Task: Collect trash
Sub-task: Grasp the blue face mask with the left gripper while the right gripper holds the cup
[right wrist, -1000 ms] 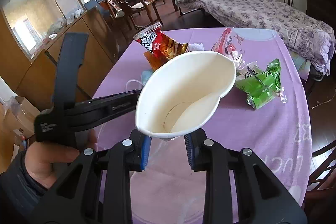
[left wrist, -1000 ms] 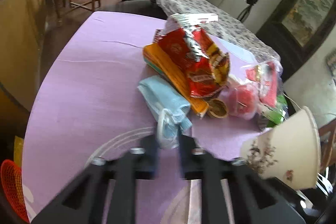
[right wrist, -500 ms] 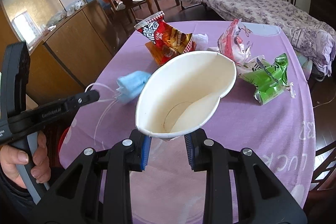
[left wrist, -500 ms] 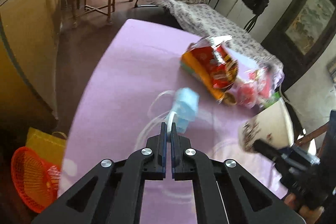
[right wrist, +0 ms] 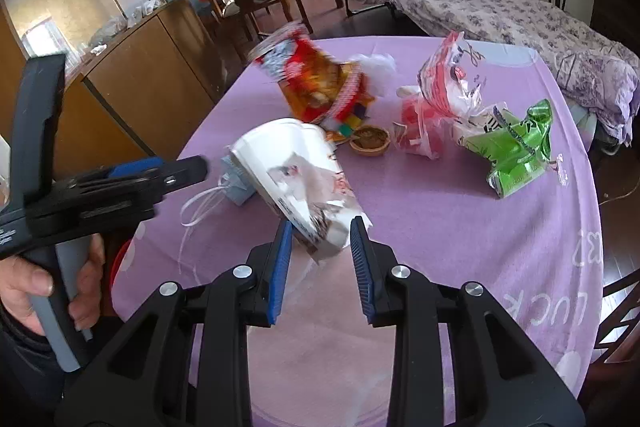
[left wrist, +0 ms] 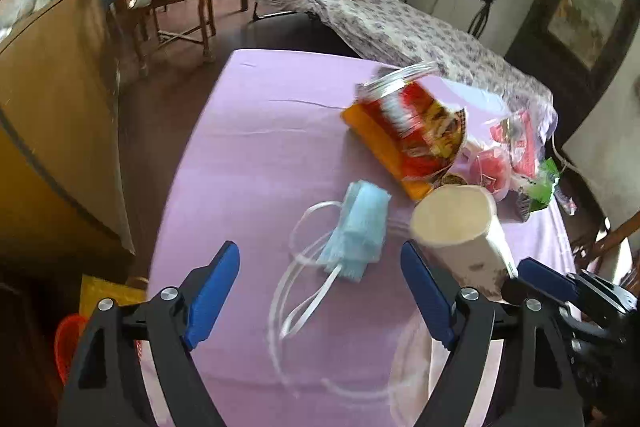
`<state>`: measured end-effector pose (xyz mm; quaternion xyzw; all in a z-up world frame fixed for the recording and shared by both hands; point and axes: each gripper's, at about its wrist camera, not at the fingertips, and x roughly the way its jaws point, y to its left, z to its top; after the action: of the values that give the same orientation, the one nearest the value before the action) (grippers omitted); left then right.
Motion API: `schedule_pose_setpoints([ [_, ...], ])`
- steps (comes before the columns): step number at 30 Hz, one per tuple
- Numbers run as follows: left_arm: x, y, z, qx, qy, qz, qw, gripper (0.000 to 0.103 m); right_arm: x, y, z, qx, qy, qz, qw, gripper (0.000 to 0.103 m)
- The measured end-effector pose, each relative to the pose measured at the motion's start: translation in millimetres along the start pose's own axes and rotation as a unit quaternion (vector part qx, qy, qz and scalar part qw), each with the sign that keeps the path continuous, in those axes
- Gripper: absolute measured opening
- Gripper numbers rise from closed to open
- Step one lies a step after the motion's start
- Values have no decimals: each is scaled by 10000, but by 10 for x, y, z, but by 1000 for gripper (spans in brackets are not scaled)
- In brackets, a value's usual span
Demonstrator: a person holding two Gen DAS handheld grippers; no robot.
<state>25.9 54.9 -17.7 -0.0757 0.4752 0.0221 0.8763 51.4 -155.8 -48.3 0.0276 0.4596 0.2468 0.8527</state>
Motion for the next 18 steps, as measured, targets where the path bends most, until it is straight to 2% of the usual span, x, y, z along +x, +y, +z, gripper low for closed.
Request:
schedule_pose_setpoints([
  [2, 126, -105, 36, 135, 108, 10, 9998, 82, -4, -33, 3, 88, -22, -33, 10000, 44],
  [5, 275, -190, 16, 338, 264, 72, 9991, 82, -39, -83, 18, 230, -126, -93, 9996, 53],
  [13, 473, -250, -1, 507, 379, 83, 9980, 80, -75, -180, 50, 494, -213, -48, 9985, 63],
  [14, 496, -257, 11, 519, 381, 92, 9979, 77, -72, -191, 54, 510, -210, -48, 9985, 64],
  [15, 518, -267, 23, 536, 393, 84, 9978, 70, -68, -198, 53, 527, -204, -51, 9984, 64],
  [17, 561, -287, 28, 588, 464, 4, 9972, 53, -62, -214, 57, 555, -191, -61, 9983, 64],
  [18, 583, -294, 16, 620, 521, -52, 9967, 38, -58, -230, 61, 566, -185, -66, 9982, 64],
])
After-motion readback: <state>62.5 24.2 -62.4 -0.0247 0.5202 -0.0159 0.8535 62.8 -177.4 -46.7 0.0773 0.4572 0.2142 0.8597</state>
